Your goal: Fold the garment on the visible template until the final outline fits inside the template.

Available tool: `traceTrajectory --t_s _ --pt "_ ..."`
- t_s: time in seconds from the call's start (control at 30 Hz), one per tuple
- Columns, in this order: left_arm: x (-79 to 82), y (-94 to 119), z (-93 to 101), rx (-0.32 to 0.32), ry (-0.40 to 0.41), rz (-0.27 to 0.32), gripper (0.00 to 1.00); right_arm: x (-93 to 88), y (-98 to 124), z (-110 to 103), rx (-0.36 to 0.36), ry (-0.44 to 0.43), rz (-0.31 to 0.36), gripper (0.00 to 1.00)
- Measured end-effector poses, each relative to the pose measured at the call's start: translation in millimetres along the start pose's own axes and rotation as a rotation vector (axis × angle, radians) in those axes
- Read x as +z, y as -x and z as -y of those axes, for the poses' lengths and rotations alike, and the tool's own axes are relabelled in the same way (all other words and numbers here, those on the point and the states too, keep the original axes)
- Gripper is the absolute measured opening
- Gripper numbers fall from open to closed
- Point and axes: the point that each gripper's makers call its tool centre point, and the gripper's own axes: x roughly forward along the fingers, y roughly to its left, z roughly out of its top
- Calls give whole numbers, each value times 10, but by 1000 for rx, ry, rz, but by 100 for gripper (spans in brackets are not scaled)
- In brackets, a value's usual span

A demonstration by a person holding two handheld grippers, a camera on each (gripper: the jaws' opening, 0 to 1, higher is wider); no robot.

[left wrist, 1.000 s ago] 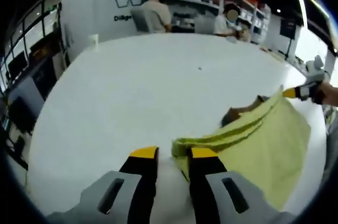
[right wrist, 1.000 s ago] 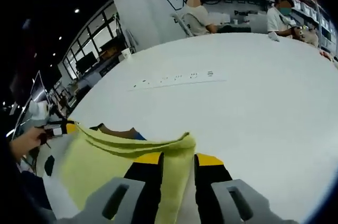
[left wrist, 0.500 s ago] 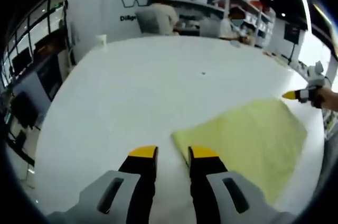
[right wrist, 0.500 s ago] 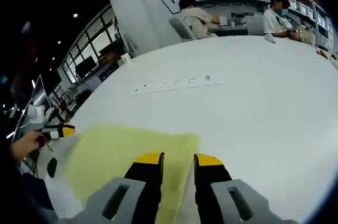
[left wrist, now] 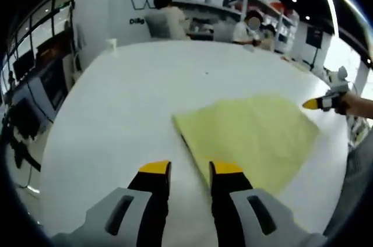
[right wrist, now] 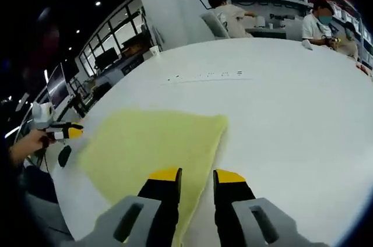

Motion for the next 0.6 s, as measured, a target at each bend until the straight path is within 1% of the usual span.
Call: traceTrajectory --t_s 0.03,0.1,0.13,0.23,0.33,0.37,0.4,0.5,0.53,0.6 --pt "-56 54 32 -9 1 -1 24 0 -14 6 4 5 -4 16" --pt "-162 124 102 -25 -4 -12 25 -58 37 -69 22 17 -8 17" --pt "-187 139 115 -28 -7 -15 26 -45 25 -73 28 22 -10 17" --pt "-242 157 152 -41 -7 -20 27 -146 90 -125 37 57 -27 17" --pt "-289 189 219 -55 -6 -23 28 -160 102 -125 36 64 -26 17" --pt "-327 215 277 -70 -24 -27 28 -218 155 -158 38 70 -27 17" --pt "-373 240 328 -86 -39 -38 29 -234 154 -150 39 68 -28 17" --pt "-418 255 371 -108 -46 -48 30 -302 179 -169 43 66 -39 17" --pt "-521 262 438 -161 -47 -74 30 -387 225 -196 49 78 -51 17" --pt "-604 271 472 -175 -66 -100 30 -441 248 -202 54 82 -57 17"
